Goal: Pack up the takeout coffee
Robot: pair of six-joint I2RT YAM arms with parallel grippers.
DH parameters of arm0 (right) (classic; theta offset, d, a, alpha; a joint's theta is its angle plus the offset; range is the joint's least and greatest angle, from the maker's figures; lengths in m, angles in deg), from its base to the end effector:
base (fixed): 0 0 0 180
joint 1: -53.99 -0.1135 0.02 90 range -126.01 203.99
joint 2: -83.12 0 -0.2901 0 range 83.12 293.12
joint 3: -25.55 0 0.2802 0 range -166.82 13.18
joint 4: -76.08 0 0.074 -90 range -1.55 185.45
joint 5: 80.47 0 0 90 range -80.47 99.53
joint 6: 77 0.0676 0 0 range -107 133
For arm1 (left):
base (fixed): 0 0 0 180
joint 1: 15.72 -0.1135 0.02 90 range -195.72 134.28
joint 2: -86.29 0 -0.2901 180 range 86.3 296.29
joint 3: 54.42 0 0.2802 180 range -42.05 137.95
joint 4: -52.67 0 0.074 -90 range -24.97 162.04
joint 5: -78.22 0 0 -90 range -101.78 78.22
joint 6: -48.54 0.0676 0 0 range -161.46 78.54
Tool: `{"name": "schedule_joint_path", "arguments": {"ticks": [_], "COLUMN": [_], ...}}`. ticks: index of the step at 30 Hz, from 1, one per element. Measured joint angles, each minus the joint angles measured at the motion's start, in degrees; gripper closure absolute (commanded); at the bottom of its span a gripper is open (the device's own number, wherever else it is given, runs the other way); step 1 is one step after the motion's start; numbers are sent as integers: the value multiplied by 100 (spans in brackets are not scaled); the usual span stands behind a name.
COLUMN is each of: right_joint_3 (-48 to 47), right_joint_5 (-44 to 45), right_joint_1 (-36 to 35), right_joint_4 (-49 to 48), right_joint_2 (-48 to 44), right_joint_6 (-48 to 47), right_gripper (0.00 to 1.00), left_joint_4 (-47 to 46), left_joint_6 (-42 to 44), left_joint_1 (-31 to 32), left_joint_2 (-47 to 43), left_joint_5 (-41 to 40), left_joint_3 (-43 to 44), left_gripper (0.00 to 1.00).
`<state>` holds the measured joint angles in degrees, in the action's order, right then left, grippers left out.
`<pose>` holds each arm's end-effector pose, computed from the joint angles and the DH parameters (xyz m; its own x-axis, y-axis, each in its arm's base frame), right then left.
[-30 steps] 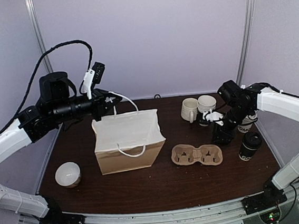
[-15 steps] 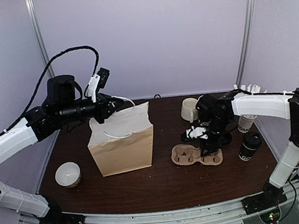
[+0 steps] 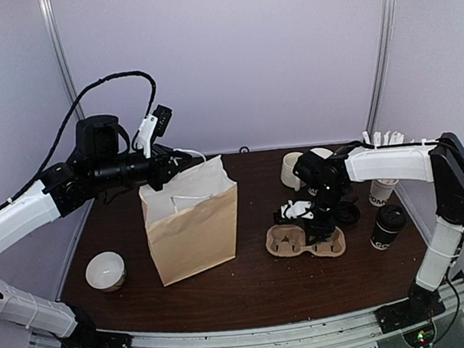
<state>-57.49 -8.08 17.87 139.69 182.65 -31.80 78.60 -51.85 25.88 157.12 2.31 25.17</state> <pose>0.2792 0.2290 0.1837 -0.1391 -0.9330 -0.3320 -0.9892 0.1154 0.0903 0.2396 -0.2347 0.3890 -0.3646 0.0898 -0.9268 0.7647 0.5969 -0.2430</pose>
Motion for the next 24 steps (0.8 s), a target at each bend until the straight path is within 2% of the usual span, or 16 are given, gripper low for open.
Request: {"name": "schedule_joint_path", "arguments": {"ticks": [8,17,19,22,24], "right_joint_3": [-22,-22,-22,-22,-20], "right_joint_5": [192,275,313,352,374], "right_joint_1": [-20,-55,-68,-87,-101], "right_joint_4": [-142,-160,-162,-164,-166], "right_joint_2": [219,229,229,229,229], "right_joint_6": [39,74,105,133,157], "right_gripper": [53,63,63,55,54], "left_joint_4": [2,4,4,4,4], "left_joint_6": [2,2,2,2,2], "left_joint_1": [0,-4,-4,-4,-4], "left_joint_2": [20,39,44,55,55], "left_joint_5": [0,-7,-9,-9,-9], "left_joint_3": [0,0,0,0,0], "left_gripper": [100,100,100,100,100]}}
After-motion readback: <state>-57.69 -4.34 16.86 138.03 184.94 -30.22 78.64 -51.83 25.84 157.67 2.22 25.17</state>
